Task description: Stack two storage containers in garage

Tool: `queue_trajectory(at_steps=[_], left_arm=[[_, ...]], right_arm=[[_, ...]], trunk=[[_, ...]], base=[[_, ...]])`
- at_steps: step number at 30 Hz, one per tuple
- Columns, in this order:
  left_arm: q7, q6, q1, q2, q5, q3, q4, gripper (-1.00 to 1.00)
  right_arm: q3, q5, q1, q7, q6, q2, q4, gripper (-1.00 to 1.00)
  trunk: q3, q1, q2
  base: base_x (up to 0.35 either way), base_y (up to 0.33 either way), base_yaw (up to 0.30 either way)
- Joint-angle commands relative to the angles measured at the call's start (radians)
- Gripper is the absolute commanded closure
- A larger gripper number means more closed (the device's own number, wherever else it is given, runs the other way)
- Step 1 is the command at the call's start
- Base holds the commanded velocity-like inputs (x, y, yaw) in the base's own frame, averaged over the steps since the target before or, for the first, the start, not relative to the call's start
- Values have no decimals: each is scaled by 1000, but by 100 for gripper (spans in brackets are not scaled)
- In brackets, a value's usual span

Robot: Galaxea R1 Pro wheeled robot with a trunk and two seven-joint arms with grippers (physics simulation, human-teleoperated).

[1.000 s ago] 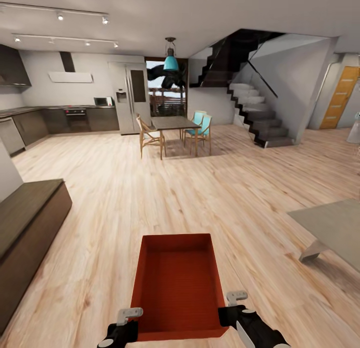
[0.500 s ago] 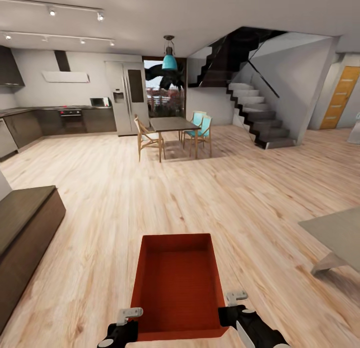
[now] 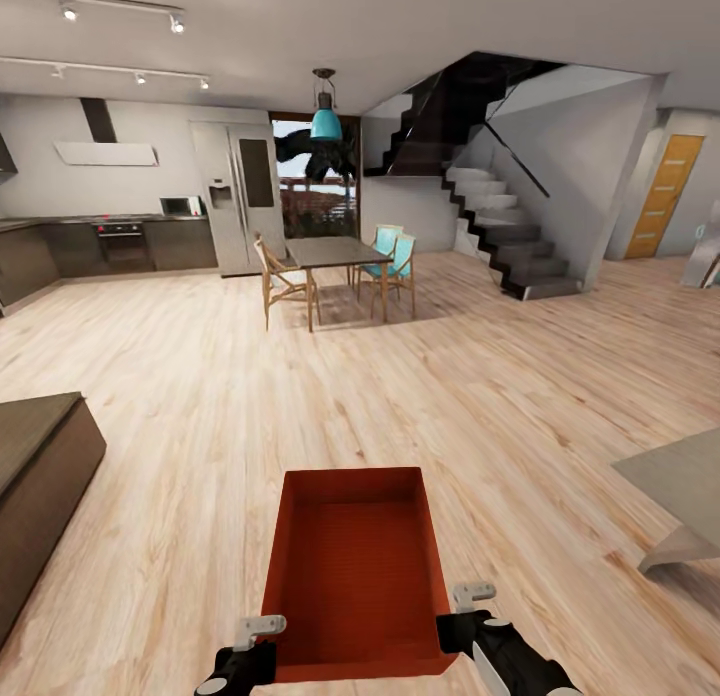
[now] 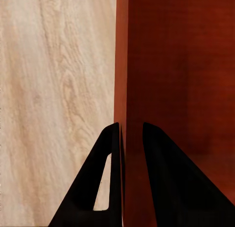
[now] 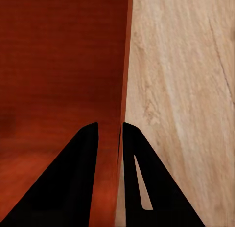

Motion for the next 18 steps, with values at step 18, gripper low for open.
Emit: queue_trajectory(at_steps=[18], left_arm=[[6, -4, 0, 11, 3, 3, -1, 100]], right_arm=[[-36, 23, -1, 1, 7, -1, -2, 100]], trunk=[[-1, 1, 0]], base=[[337, 124, -183]])
